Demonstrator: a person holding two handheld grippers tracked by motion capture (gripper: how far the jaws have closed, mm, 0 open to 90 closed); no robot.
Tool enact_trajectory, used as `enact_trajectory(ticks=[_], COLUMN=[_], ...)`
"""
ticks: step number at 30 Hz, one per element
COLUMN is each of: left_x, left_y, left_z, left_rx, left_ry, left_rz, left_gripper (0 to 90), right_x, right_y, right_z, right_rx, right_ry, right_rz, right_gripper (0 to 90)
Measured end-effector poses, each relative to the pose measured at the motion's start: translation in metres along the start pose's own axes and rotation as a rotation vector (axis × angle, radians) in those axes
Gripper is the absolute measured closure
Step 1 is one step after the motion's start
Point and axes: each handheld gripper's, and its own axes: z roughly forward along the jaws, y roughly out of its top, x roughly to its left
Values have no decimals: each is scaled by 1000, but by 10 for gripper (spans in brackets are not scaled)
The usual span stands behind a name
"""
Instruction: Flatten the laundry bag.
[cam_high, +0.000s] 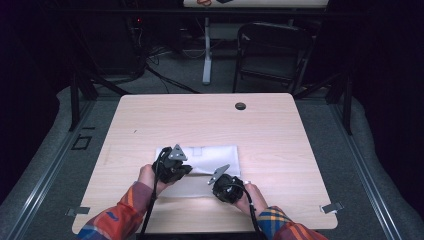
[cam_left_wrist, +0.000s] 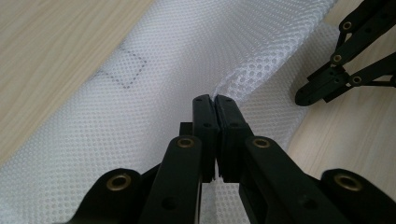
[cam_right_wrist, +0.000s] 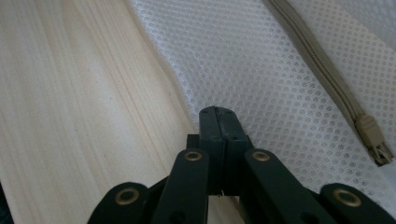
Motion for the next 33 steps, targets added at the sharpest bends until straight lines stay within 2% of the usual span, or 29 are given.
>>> enact_trajectory(ticks=[3, 11, 16, 23, 33], left_x=[1, 5, 9, 17, 28], left_y=[3, 11, 18, 29, 43], left_z=[-1, -7, -9, -16, -21], left_rx=[11, -6, -32, -31, -47], left_ry=[-4, 20, 47, 73, 114], left_rz=[6, 5, -3, 8, 2], left_gripper=[881, 882, 882, 882, 883], right_x=[0, 0, 1, 1, 2], right_y=[0, -1, -2, -2, -3], right_z=[0, -2, -2, -3, -4], right_rx=[2, 12, 14, 29, 28], right_ry=[6, 19, 27, 38, 63], right_rz=[2, 4, 7, 2, 13], right_gripper=[900, 900, 900, 900, 900])
